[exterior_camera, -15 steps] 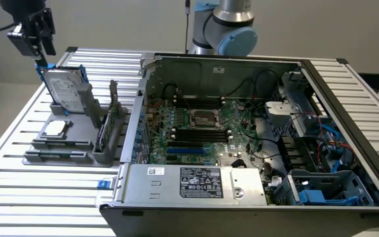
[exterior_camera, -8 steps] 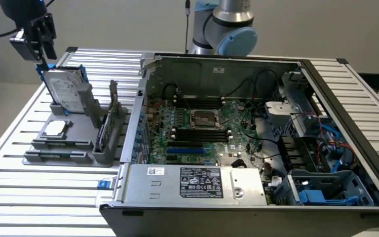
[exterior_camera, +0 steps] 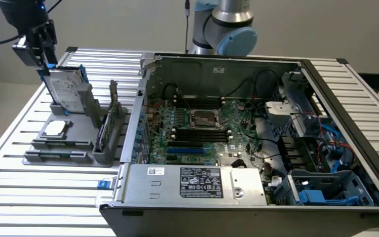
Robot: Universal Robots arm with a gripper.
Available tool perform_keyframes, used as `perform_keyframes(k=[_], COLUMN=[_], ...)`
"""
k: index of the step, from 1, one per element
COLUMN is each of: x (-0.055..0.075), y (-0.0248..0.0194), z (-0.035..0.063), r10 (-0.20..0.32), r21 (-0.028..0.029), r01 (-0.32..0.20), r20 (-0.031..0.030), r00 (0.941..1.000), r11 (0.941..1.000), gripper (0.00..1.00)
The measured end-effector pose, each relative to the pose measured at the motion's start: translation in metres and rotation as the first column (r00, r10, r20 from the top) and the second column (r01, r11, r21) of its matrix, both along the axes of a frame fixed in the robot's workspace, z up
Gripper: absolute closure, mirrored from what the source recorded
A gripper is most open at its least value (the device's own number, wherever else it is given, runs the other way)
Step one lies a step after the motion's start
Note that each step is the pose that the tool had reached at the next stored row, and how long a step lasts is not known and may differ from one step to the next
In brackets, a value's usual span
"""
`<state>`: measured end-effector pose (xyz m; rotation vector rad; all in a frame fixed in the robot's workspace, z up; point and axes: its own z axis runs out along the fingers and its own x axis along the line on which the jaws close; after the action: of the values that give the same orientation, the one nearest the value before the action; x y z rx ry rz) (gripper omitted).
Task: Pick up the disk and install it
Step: 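Pick up the disk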
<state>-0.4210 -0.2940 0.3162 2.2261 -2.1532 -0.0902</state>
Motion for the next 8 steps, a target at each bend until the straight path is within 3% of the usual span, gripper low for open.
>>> perform_keyframes(k=[8], x=[-0.004], y=[0.002], z=[-0.0142], r10=[0.004], r21=[-0.0074], r01=[-0.004], r20=[0.002], r00=[1.0], r11=[1.0], gripper=[0.44])
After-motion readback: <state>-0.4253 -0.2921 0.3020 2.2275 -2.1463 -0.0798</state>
